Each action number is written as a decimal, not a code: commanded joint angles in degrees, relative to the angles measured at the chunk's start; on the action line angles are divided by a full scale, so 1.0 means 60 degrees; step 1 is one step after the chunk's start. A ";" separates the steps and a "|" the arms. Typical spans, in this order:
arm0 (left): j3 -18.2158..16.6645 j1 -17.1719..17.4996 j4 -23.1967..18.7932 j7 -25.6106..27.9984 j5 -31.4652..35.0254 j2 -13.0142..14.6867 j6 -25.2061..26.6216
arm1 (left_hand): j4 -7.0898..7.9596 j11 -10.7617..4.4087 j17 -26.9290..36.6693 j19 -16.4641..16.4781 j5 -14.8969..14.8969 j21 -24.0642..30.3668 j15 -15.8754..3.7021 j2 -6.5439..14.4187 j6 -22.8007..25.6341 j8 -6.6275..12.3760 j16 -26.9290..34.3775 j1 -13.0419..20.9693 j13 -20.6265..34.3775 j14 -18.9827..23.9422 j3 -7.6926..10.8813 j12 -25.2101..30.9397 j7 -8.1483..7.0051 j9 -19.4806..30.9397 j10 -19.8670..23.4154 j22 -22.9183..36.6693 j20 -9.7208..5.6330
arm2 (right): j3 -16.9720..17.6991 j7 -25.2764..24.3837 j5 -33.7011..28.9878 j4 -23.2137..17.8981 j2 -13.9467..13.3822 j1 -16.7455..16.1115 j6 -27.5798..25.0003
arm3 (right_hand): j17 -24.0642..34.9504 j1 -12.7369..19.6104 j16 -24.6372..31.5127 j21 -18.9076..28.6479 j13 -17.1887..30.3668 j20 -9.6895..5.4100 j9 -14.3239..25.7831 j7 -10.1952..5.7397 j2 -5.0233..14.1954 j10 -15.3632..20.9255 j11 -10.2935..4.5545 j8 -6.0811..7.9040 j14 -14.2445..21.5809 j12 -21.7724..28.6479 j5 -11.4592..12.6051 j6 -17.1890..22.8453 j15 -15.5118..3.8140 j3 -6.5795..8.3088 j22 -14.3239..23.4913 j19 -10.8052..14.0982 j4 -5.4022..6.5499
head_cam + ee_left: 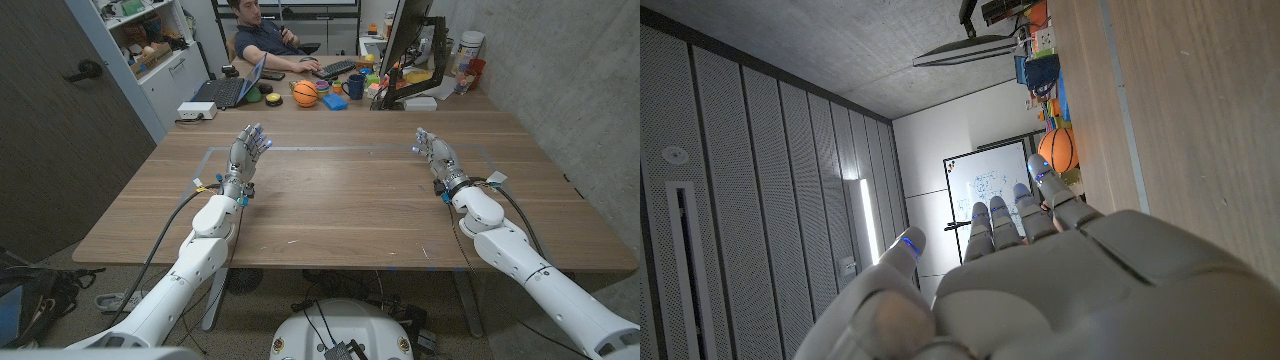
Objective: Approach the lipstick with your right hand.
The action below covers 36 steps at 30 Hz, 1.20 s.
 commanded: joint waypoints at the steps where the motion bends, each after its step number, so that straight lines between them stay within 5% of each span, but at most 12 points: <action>1: -0.0318 0.0125 -0.0101 -0.0194 0.0280 -0.0261 0.0109 | 0.0001 0.0018 0.0017 0.0076 0.0038 -0.0023 -0.0221 0.0102 0.0077 0.0050 0.0051 -0.0025 0.0036 0.0088 0.0003 0.0050 0.0025 0.0015 0.0068 0.0029 -0.0100 | 0.0122 -0.0105 -0.0826 -0.0123 -0.0374 0.0279 0.0353 | 0.0036 -0.0020 -0.0034 -0.0049 0.0040 -0.0022 0.0022 -0.0109 -0.0147 -0.0083 -0.0053 0.0023 -0.0085 -0.0041 -0.0003 -0.0019 0.0002 -0.0059 0.0042 -0.0099 0.0043; 12: -0.0428 0.0186 -0.0181 -0.0214 0.0394 -0.0344 0.0191 | 0.0003 -0.0012 0.0017 0.0090 0.0051 -0.0063 -0.0236 0.0104 0.0082 0.0052 0.0048 -0.0025 0.0036 0.0085 -0.0021 0.0048 0.0020 0.0015 0.0064 0.0030 -0.0093 | 0.0324 -0.0572 -0.1954 -0.0196 -0.0631 0.0416 0.0867 | 0.0038 -0.0138 -0.0045 -0.0108 0.0038 -0.0029 0.0026 -0.0149 -0.0324 -0.0085 -0.0143 0.0039 -0.0037 -0.0031 -0.0022 -0.0025 -0.0016 -0.0216 0.0041 -0.0101 0.0080; 23: -0.0450 0.0119 -0.0117 -0.0261 0.0472 -0.0411 0.0203 | 0.0006 -0.0001 0.0016 0.0103 0.0064 -0.0102 -0.0219 0.0106 0.0079 0.0051 0.0046 -0.0026 0.0035 0.0083 -0.0045 0.0047 0.0000 0.0015 0.0060 0.0032 -0.0089 | 0.0629 -0.2052 -0.3977 -0.0395 -0.0748 0.0263 0.1148 | -0.0024 -0.0266 -0.0025 -0.0226 0.0031 -0.0074 0.0030 -0.0249 -0.0827 0.0500 -0.0031 0.0186 0.0388 0.0148 0.0009 0.0389 -0.0071 -0.0590 0.0026 0.0134 -0.0027; 36: -0.0431 0.0029 -0.0058 -0.0266 0.0534 -0.0459 0.0250 | 0.0011 -0.0010 0.0017 0.0113 0.0076 -0.0144 -0.0222 0.0109 0.0081 0.0052 0.0042 -0.0028 0.0035 0.0078 -0.0071 0.0045 0.0012 0.0015 0.0053 0.0034 -0.0091 | 0.1140 -0.3786 -0.6404 -0.1079 -0.1014 -0.0165 0.0271 | -0.0069 -0.0130 -0.0040 -0.0357 0.0020 -0.0183 0.0028 -0.0269 -0.0958 0.1216 -0.0086 0.0366 0.0913 0.0271 0.0177 0.1266 -0.0222 -0.0742 0.0014 0.0543 -0.0208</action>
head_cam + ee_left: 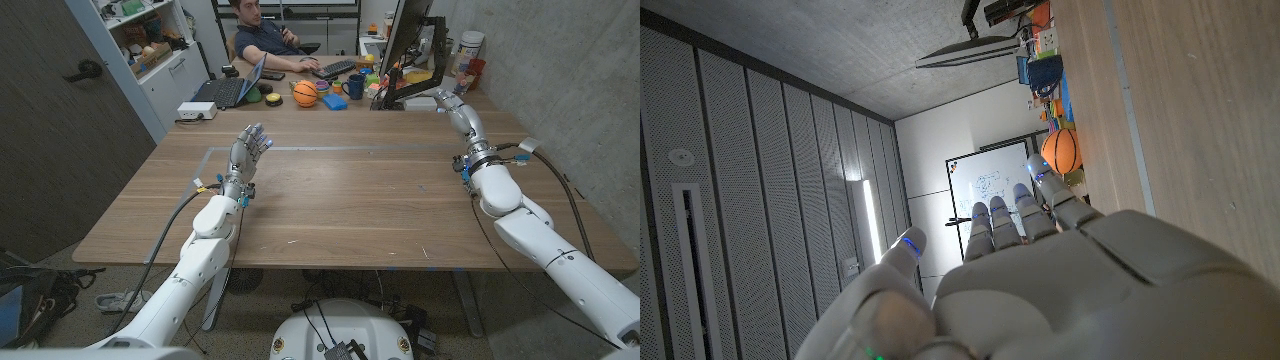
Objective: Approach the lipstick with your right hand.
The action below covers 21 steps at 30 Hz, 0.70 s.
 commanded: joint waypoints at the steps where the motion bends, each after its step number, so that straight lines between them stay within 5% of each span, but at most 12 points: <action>1: 0.0002 -0.0078 0.0070 -0.0010 0.0077 -0.0054 0.0058 | -0.0028 0.0001 0.0018 0.0064 0.0077 -0.0041 -0.0223 0.0072 0.0080 0.0052 0.0044 0.0011 0.0038 0.0078 -0.0032 0.0047 0.0013 0.0017 0.0059 0.0036 -0.0035 | 0.0512 -0.1670 -0.2382 -0.0659 -0.0318 -0.0405 -0.0902 | 0.0001 0.0105 -0.0036 -0.0053 0.0021 -0.0072 0.0030 0.0003 -0.0052 0.0348 0.0038 0.0121 0.0244 0.0122 0.0117 0.0340 -0.0065 -0.0023 0.0016 0.0127 -0.0072; 10: 0.0023 -0.0141 0.0171 -0.0009 0.0090 -0.0117 0.0042 | -0.0026 0.0001 0.0018 0.0074 0.0086 -0.0068 -0.0223 0.0072 0.0078 0.0052 0.0044 0.0010 0.0038 0.0081 -0.0051 0.0042 0.0012 0.0017 0.0045 0.0037 -0.0043 | 0.0617 -0.2413 -0.3734 -0.1094 -0.0576 -0.0582 -0.2050 | -0.0001 0.0289 -0.0040 -0.0200 0.0031 -0.0287 0.0034 0.0117 0.0077 0.1066 0.0023 0.0179 0.0731 0.0234 0.0311 0.0969 -0.0179 -0.0017 0.0014 0.0370 -0.0181; 21: 0.0063 -0.0235 0.0298 -0.0036 0.0103 -0.0169 0.0032 | -0.0025 -0.0003 0.0017 0.0085 0.0099 -0.0106 -0.0222 0.0071 0.0063 0.0047 0.0037 0.0010 0.0038 0.0068 -0.0075 0.0039 0.0023 0.0017 0.0034 0.0038 -0.0040 | 0.0480 -0.2737 -0.5228 -0.1844 -0.1062 -0.0804 -0.4019 | -0.0007 0.0395 -0.0095 -0.0265 0.0037 -0.0431 0.0039 0.0061 0.0107 0.1079 -0.0013 0.0118 0.0832 0.0158 0.0393 0.1028 -0.0242 -0.0018 0.0010 0.0492 -0.0252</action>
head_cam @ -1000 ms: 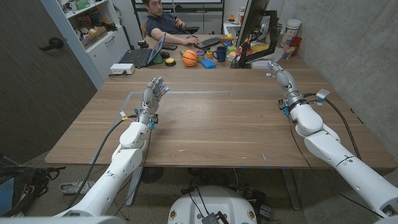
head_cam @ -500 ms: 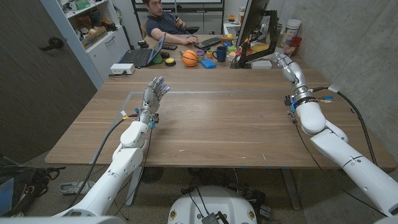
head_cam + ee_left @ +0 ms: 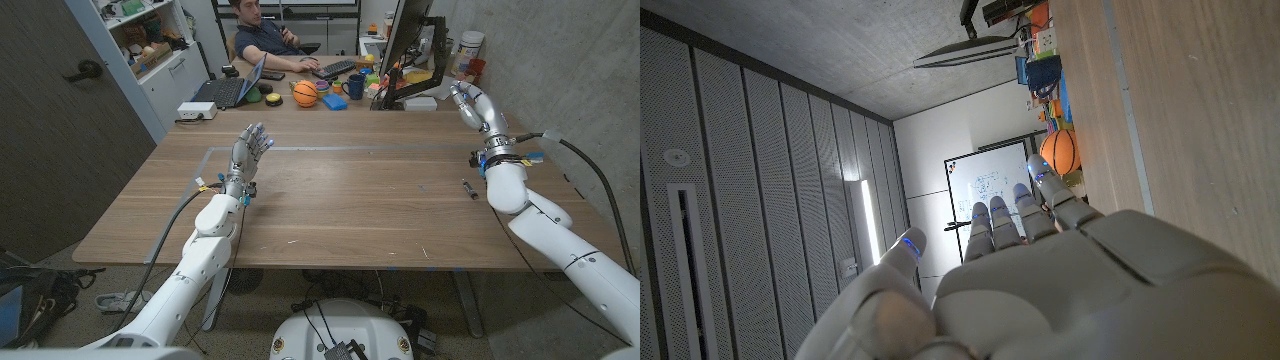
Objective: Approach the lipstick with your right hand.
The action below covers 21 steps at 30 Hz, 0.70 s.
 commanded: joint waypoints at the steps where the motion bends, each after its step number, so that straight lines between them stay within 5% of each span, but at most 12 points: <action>1: 0.0048 -0.0091 0.0116 -0.0030 0.0027 -0.0052 -0.0005 | 0.0015 -0.0006 0.0019 0.0087 0.0100 -0.0072 -0.0220 0.0071 0.0066 0.0048 0.0038 0.0010 0.0039 0.0068 -0.0036 0.0040 0.0026 0.0017 0.0036 0.0038 -0.0043 | -0.0073 -0.0560 -0.1791 -0.0979 -0.0603 -0.0340 -0.2126 | -0.0011 0.0184 -0.0052 -0.0045 0.0037 -0.0049 0.0040 -0.0011 -0.0029 -0.0016 0.0004 -0.0021 0.0047 -0.0088 0.0062 0.0073 -0.0024 -0.0015 0.0027 0.0023 -0.0098; 10: 0.0064 -0.0113 0.0130 -0.0051 0.0041 -0.0046 -0.0010 | 0.0018 -0.0014 0.0019 0.0093 0.0111 -0.0110 -0.0227 0.0066 0.0064 0.0048 0.0035 0.0006 0.0039 0.0063 -0.0062 0.0038 -0.0002 0.0017 0.0025 0.0040 -0.0044 | -0.0473 -0.0803 -0.2926 -0.1420 -0.0833 -0.0474 -0.3782 | -0.0032 0.0814 -0.0171 -0.0090 0.0040 -0.0147 0.0046 -0.0229 0.0155 0.0177 -0.0246 -0.0181 0.0350 -0.0172 0.0250 -0.0064 -0.0180 0.0138 0.0028 0.0569 -0.0519; 21: 0.0079 -0.0095 0.0078 -0.0093 0.0023 -0.0043 -0.0048 | 0.0025 -0.0006 0.0020 0.0097 0.0125 -0.0157 -0.0225 0.0057 0.0058 0.0048 0.0029 -0.0003 0.0039 0.0048 -0.0100 0.0036 0.0003 0.0017 0.0011 0.0042 -0.0037 | -0.0703 -0.0550 -0.3053 -0.1661 -0.0959 -0.0591 -0.5067 | -0.0014 0.1317 -0.0502 -0.0366 0.0051 -0.0182 0.0068 -0.0336 0.0397 -0.0248 -0.0397 -0.0270 0.0065 -0.0416 0.0429 -0.0180 -0.0252 0.0280 0.0037 0.0349 -0.0818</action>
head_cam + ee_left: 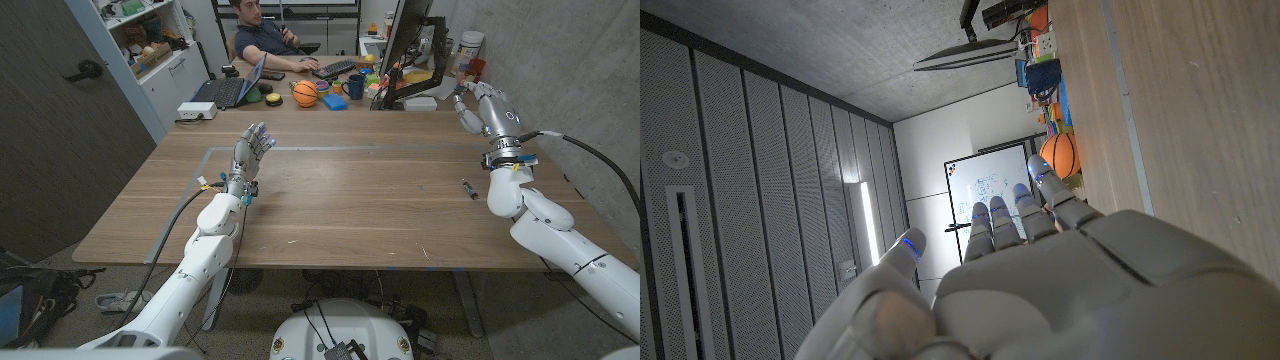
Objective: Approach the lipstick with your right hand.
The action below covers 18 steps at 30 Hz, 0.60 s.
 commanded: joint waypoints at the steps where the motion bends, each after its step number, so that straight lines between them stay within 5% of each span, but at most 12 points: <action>1: 0.0020 0.0015 -0.0043 -0.0046 -0.0006 0.0003 -0.0050 | -0.0015 -0.0005 0.0021 0.0104 0.0051 -0.0016 -0.0226 0.0056 0.0056 0.0053 0.0029 -0.0005 0.0040 0.0047 -0.0063 0.0037 -0.0001 0.0018 0.0012 0.0042 -0.0041 | -0.0277 0.0172 -0.0447 -0.0397 -0.0203 -0.0149 -0.1624 | 0.0035 0.0163 -0.0134 -0.0123 0.0052 -0.0186 0.0029 -0.0073 0.0027 -0.0230 -0.0044 -0.0091 -0.0212 -0.0088 0.0109 -0.0194 -0.0236 0.0011 0.0018 -0.0192 -0.0114; 6: 0.0020 0.0075 -0.0124 -0.0014 -0.0008 0.0005 -0.0055 | -0.0011 0.0006 0.0022 0.0107 0.0055 -0.0030 -0.0222 0.0054 0.0062 0.0056 0.0028 -0.0009 0.0040 0.0044 -0.0077 0.0037 0.0002 0.0018 0.0012 0.0043 -0.0036 | -0.0355 0.0551 -0.0405 -0.0659 -0.0253 -0.0179 -0.2428 | 0.0082 0.0165 -0.0376 -0.0398 0.0069 -0.0108 0.0049 -0.0105 -0.0042 -0.0761 -0.0097 -0.0223 -0.0626 -0.0194 0.0131 -0.0795 -0.0193 -0.0198 0.0028 -0.0572 -0.0127; 8: 0.0022 0.0099 -0.0151 -0.0013 -0.0008 0.0009 -0.0061 | -0.0010 -0.0016 0.0022 0.0107 0.0057 -0.0037 -0.0227 0.0053 0.0055 0.0054 0.0029 -0.0011 0.0040 0.0045 -0.0082 0.0035 0.0004 0.0018 0.0004 0.0043 -0.0035 | -0.0350 0.0672 -0.0314 -0.0747 -0.0252 -0.0202 -0.2675 | 0.0105 0.0113 -0.0411 -0.0487 0.0077 0.0145 0.0058 -0.0138 -0.0103 -0.1056 -0.0154 -0.0234 -0.0725 -0.0205 0.0097 -0.1090 -0.0154 -0.0404 0.0029 -0.0609 -0.0115; 12: 0.0021 0.0146 -0.0206 0.0017 -0.0002 0.0013 -0.0071 | -0.0006 0.0012 0.0022 0.0106 0.0061 -0.0052 -0.0218 0.0051 0.0055 0.0054 0.0027 -0.0016 0.0040 0.0039 -0.0095 0.0038 0.0009 0.0019 0.0009 0.0044 -0.0029 | -0.0397 0.0865 -0.0218 -0.0887 -0.0276 -0.0209 -0.3162 | 0.0105 0.0100 -0.0434 -0.0682 0.0091 0.1283 0.0067 -0.0530 -0.0160 -0.1354 -0.0376 -0.0166 -0.0755 -0.0139 0.0065 -0.1437 -0.0114 -0.0751 0.0006 -0.0513 -0.0140; 18: 0.0030 0.0191 -0.0250 0.0043 0.0007 0.0006 -0.0123 | 0.0001 -0.0007 0.0023 0.0111 0.0069 -0.0077 -0.0216 0.0048 0.0066 0.0060 0.0028 -0.0023 0.0040 0.0039 -0.0118 0.0040 0.0026 0.0019 0.0011 0.0045 -0.0026 | -0.0486 0.1309 0.0022 -0.1104 -0.0391 -0.0175 -0.3787 | 0.0134 -0.0081 -0.0504 -0.0939 0.0096 0.2204 0.0072 -0.1072 -0.0154 -0.1836 -0.0565 -0.0177 -0.0959 -0.0183 0.0030 -0.1844 0.0105 -0.1039 -0.0021 -0.0411 0.0000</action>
